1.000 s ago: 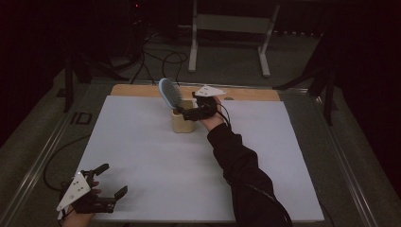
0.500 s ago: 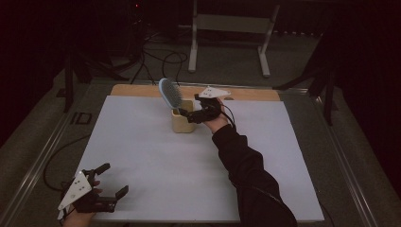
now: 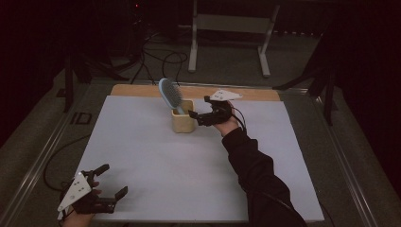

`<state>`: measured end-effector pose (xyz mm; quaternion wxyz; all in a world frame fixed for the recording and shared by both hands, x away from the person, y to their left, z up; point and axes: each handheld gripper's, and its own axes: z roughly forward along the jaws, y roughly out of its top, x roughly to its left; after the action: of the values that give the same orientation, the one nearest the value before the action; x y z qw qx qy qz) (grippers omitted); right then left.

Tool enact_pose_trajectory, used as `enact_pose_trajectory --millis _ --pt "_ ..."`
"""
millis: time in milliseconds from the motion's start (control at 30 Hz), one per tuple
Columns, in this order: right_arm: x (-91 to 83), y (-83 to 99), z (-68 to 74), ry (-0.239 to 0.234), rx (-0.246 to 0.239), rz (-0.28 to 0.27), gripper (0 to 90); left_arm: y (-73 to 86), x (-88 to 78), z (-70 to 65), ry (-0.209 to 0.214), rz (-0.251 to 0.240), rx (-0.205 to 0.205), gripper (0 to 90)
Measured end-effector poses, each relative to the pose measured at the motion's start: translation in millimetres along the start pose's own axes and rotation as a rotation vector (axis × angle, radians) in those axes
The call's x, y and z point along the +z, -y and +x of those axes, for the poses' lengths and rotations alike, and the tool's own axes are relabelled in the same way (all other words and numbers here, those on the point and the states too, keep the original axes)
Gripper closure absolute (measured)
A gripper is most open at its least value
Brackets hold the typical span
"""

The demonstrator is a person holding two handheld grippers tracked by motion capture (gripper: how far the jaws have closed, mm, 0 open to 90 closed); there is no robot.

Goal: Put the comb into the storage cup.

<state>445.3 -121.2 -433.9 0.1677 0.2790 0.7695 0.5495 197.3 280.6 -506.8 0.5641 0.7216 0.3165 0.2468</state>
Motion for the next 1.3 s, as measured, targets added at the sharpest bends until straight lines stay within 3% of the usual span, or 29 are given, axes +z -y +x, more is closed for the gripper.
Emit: enact_pose_trajectory --millis 300,867,1300 --pt "-19.9 12.4 -6.4 0.015 0.026 0.002 7.7 -0.1 0.5 -0.5 -0.001 0.002 0.001 0.0" --pt "-53.3 36.3 -9.8 0.046 0.03 0.035 7.7 -0.6 1.0 -0.6 -0.002 0.001 0.006 0.0" --pt "-75.1 62.4 -6.6 0.032 0.034 0.077 7.7 -0.6 2.7 -0.3 0.0 0.006 0.005 0.0"
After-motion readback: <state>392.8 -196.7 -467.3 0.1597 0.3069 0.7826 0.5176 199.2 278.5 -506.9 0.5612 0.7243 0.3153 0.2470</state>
